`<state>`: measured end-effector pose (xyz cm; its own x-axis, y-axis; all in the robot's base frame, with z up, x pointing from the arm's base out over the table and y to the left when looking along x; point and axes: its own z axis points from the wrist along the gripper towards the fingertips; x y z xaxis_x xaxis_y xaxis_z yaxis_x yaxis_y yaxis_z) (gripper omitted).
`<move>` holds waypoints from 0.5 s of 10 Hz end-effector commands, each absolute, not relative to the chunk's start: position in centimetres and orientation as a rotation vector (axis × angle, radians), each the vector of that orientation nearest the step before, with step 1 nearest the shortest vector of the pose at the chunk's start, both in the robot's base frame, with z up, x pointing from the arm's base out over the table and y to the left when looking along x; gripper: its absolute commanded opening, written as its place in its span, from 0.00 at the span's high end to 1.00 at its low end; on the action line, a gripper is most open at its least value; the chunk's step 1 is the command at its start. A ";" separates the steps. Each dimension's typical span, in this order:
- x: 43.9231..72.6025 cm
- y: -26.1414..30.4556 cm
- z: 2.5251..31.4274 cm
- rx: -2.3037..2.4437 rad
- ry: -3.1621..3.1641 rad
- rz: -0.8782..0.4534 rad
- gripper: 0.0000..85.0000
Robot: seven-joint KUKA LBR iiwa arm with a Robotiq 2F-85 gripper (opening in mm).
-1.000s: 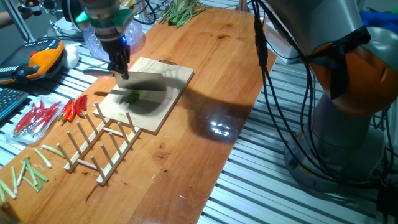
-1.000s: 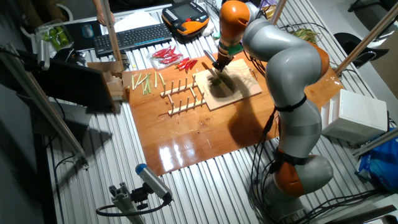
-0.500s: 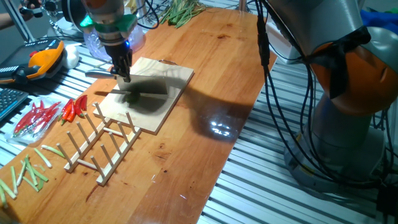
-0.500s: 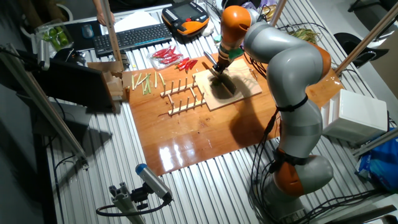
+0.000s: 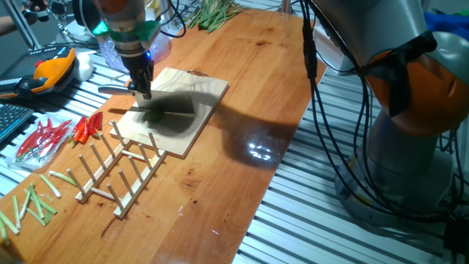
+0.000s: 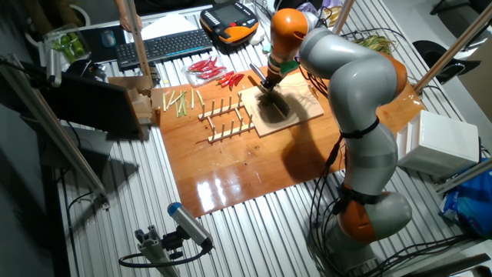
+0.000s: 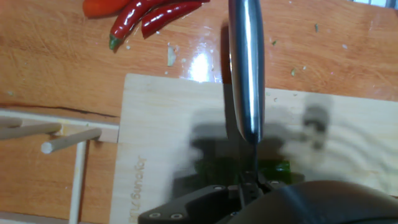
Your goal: Chop the chili peppers
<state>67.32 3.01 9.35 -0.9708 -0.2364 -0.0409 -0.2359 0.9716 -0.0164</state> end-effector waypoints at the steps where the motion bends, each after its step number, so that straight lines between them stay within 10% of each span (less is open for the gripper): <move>1: 67.4 2.9 9.4 -0.369 3.077 -0.017 1.00; 5: 67.4 2.8 8.9 -0.361 3.075 -0.018 1.00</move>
